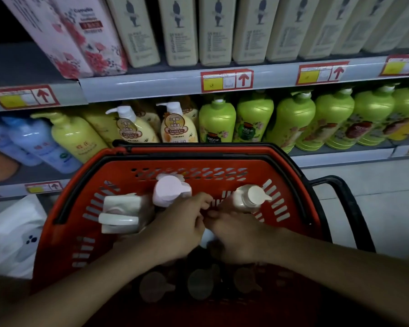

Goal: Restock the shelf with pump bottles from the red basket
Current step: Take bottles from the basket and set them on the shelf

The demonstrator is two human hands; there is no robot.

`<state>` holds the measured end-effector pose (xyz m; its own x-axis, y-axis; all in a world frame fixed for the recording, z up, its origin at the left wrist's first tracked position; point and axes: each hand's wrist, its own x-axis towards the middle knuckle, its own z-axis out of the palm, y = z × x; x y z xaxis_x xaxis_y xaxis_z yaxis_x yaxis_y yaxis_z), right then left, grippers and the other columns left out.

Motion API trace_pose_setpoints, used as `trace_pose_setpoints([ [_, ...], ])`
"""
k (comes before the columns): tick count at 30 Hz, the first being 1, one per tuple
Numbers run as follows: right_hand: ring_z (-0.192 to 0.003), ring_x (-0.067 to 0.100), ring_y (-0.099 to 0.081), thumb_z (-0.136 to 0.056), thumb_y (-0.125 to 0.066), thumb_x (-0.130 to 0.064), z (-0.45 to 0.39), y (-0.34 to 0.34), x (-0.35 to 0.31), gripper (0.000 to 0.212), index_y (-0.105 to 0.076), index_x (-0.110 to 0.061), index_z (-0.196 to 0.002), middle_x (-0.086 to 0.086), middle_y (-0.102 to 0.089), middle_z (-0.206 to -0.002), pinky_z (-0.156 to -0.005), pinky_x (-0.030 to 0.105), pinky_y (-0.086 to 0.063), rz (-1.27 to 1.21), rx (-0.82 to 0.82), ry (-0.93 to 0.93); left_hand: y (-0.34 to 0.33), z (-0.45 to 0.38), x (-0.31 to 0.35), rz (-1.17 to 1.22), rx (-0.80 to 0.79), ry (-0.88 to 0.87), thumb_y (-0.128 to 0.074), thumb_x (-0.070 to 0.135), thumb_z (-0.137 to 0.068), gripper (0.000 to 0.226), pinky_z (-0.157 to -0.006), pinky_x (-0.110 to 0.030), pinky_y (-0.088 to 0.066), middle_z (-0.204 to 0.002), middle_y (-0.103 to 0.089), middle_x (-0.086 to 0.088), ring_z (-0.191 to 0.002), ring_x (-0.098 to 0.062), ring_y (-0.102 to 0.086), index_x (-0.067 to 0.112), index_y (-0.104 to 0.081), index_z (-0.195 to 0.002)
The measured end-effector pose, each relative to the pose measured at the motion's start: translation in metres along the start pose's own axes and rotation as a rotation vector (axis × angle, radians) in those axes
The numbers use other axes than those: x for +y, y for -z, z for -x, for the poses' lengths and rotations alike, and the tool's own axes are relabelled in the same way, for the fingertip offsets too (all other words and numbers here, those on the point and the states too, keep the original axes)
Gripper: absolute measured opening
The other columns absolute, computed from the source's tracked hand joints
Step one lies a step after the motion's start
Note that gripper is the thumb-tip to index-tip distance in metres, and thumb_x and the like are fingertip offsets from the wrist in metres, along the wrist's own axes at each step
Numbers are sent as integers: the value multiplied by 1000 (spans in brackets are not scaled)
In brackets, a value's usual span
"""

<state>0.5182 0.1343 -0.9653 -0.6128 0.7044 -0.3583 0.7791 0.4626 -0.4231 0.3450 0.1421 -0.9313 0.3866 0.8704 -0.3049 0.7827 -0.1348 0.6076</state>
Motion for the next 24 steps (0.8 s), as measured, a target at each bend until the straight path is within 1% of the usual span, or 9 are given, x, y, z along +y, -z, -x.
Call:
trace_pose_setpoints([
  [3,-110,24,-62,-78,-68,-47,0,-5,1,65,-40,-29,-134,0,-56,-132,-79,45,-58,85,18,11,1,1,-5,-7,-12,26,-52,8,-90,51,-102,-25,-49,-136,-61,2,-120,-8,-59,22,-52,-139],
  [5,-106,27,-64,-84,-66,-40,1,-8,-1,51,-47,-24,-128,3,-59,-125,-76,43,-58,154,62,-5,0,2,-6,-22,-34,47,-53,12,-93,49,-106,-29,-47,-141,-59,0,-125,-10,-57,21,-51,-141],
  [7,-98,26,-66,-85,-64,-39,2,-4,-1,32,-57,-24,-113,3,-66,-111,-78,42,-57,87,99,-13,-2,4,-5,-59,-29,42,-53,21,-96,46,-106,-33,-46,-141,-58,-1,-127,-14,-55,22,-51,-141],
  [10,-84,20,-68,-81,-64,-46,2,21,3,28,-66,-21,-93,0,-71,-89,-77,38,-58,-21,195,-171,-3,7,-1,-1,41,33,-50,57,-95,52,-102,-39,-49,-132,-62,2,-121,-14,-58,24,-55,-135],
  [12,-68,19,-66,-71,-64,-57,4,44,5,38,-65,-19,-75,-1,-69,-72,-64,35,-56,-73,347,-326,-3,7,4,140,73,-31,-47,71,-89,62,-98,-40,-51,-125,-66,8,-117,-10,-61,26,-57,-131],
  [15,-50,18,-57,-53,-56,-71,11,80,1,58,-58,-13,-56,3,-58,-51,-45,33,-42,-101,621,-428,-8,5,11,343,80,-160,-71,53,-87,55,-97,-27,-50,-126,-66,18,-120,1,-60,34,-52,-135],
  [17,-48,20,-55,-51,-56,-72,15,99,-5,64,-57,-8,-56,8,-55,-49,-44,34,-40,-142,747,-425,-15,3,11,429,78,-184,-81,45,-82,82,-104,-26,-48,-141,-57,20,-130,3,-53,36,-35,-149],
  [19,-42,14,-46,-53,-61,-71,19,112,-11,62,-54,-9,-55,3,-48,-44,-40,29,-29,-223,836,-416,-19,-1,14,461,174,-203,-84,37,-80,91,-104,-20,-48,-143,-55,21,-131,5,-52,35,-29,-153],
  [24,-46,13,-42,-67,-73,-61,20,120,-35,54,-51,-11,-62,1,-46,-50,-46,28,-26,-211,947,-314,-10,0,25,489,479,-168,-85,25,-76,68,-80,-5,-49,-119,-67,29,-108,12,-63,33,-53,-135],
])
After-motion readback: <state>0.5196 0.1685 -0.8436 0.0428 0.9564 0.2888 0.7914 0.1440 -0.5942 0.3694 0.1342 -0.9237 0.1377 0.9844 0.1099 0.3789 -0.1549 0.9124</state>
